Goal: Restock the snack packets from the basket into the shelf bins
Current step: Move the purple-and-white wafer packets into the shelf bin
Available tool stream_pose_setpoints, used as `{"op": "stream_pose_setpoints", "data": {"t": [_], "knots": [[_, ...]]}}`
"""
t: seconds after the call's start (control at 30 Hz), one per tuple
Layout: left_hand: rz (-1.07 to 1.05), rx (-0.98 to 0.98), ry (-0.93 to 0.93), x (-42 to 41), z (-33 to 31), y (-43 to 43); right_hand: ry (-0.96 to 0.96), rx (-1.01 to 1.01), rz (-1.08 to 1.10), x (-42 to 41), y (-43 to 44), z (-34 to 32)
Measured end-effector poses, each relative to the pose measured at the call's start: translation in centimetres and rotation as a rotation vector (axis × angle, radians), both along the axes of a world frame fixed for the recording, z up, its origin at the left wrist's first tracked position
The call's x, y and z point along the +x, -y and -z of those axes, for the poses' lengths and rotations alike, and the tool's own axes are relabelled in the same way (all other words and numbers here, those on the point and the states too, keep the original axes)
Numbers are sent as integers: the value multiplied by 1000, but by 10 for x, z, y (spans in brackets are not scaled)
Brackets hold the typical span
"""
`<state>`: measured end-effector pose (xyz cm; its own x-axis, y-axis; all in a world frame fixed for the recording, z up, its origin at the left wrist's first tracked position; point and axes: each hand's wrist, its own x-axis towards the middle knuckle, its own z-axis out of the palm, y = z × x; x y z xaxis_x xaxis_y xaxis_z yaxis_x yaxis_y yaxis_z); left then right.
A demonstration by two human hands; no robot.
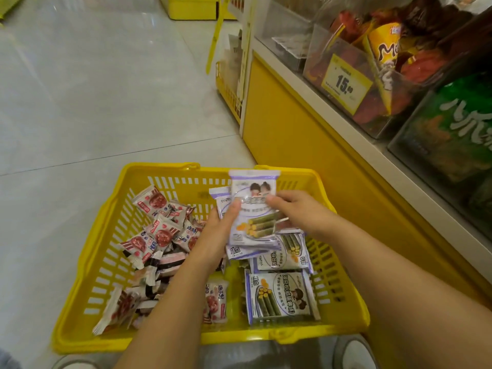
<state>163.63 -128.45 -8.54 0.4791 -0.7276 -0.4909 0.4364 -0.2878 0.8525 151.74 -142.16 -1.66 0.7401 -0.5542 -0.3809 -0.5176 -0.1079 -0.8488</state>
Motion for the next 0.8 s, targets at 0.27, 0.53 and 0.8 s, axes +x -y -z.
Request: {"op": "stream_pose_setpoints", "data": {"t": [0.27,0.53,0.8], "knots": [[-70,254,285,8,23,-16,-487,-291,-475,-25,-27,54],[-97,260,325,12,26,-19,-570,-527,-756,-20,-57,80],[-62,275,429,17,16,-19,-712,-575,-888,-11,-46,64]]}}
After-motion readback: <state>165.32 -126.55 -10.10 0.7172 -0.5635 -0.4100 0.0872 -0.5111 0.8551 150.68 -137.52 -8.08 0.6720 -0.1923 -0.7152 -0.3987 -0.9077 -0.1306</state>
